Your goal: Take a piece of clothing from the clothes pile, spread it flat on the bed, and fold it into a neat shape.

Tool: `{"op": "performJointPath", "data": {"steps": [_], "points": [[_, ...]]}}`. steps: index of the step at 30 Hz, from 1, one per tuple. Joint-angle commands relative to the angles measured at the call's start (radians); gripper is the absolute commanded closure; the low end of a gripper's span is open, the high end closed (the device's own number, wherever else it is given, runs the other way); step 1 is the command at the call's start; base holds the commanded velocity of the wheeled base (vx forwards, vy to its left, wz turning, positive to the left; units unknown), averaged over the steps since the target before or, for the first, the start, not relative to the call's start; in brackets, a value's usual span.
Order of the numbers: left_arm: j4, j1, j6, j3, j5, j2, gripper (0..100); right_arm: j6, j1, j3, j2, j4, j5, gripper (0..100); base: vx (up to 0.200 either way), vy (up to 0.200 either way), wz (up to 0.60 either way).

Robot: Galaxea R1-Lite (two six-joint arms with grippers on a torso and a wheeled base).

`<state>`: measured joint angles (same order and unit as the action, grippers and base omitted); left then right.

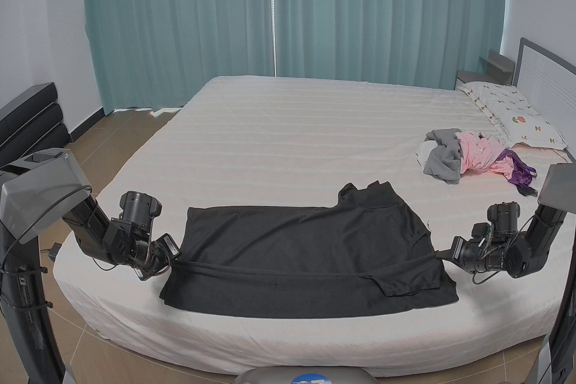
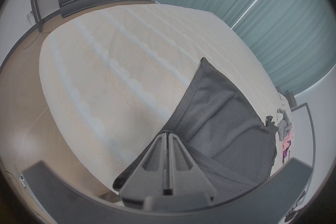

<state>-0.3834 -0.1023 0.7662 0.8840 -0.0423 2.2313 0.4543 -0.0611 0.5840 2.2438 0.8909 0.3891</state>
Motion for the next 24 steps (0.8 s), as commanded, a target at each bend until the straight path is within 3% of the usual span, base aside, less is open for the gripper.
{"op": "performJointPath", "data": {"steps": [1,10,11,13,14,19,24], "points": [[0.001,0.000,0.001,0.012,-0.001,0.021,100,0.000,0.000,0.020,0.039,0.000,0.000,100,0.000,0.000,0.00],[0.001,0.000,-0.002,0.016,0.001,0.041,100,0.000,0.000,0.023,0.065,-0.001,0.000,100,0.000,0.000,0.00],[0.001,0.000,-0.001,0.016,0.001,0.041,0,0.000,0.001,0.023,0.066,-0.001,0.000,100,0.000,0.000,0.00],[0.001,-0.002,0.001,0.016,0.001,0.039,0,0.000,0.006,0.022,0.066,0.000,0.000,100,0.000,0.000,0.00],[0.001,-0.002,0.001,0.015,-0.001,0.036,0,0.000,0.006,0.017,0.062,0.002,0.004,0,0.000,0.000,0.00],[-0.002,0.001,0.007,0.003,0.002,0.016,0,0.020,0.014,0.002,0.019,0.010,0.010,0,0.000,0.000,0.00],[-0.005,0.027,0.008,-0.020,0.007,-0.064,0,0.141,0.033,-0.020,-0.064,0.014,0.013,0,0.000,0.000,0.00]]}}
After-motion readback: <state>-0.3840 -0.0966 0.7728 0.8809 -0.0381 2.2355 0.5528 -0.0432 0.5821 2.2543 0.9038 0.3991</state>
